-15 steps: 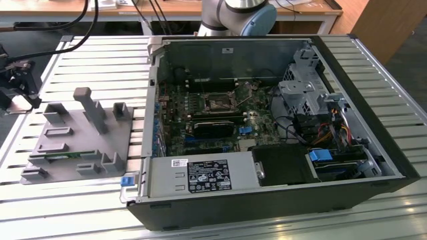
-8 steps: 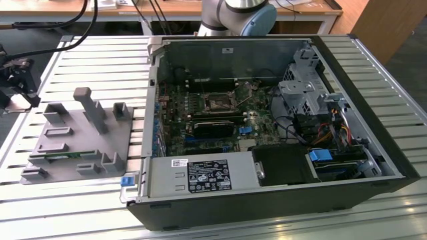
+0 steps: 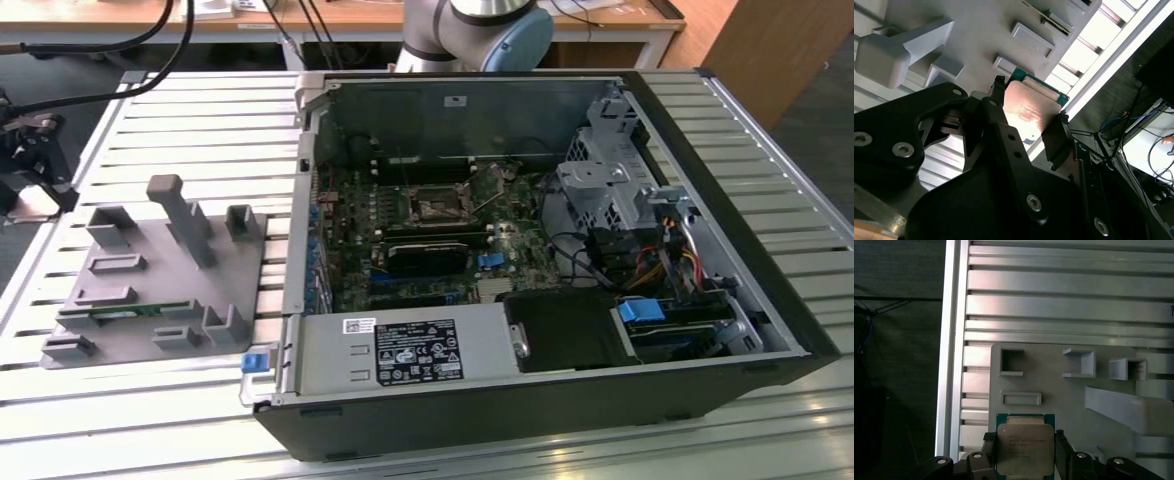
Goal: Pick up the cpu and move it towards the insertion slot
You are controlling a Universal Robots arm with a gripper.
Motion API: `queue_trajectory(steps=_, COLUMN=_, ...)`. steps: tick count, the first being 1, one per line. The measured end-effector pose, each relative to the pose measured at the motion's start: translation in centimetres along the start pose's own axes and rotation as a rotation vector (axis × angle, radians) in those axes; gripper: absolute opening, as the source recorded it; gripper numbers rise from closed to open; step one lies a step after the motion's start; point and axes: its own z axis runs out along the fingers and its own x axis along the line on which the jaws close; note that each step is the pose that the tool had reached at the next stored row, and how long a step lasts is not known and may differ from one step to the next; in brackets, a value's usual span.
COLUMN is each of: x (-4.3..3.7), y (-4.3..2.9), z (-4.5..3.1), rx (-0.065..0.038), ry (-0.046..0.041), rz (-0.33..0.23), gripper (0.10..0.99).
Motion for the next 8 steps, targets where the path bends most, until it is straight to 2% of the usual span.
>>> queue_trajectory(steps=8, x=0.00, y=0.03, z=-0.46, rx=0.000, ry=-0.0001, rz=0.000, gripper=0.545)
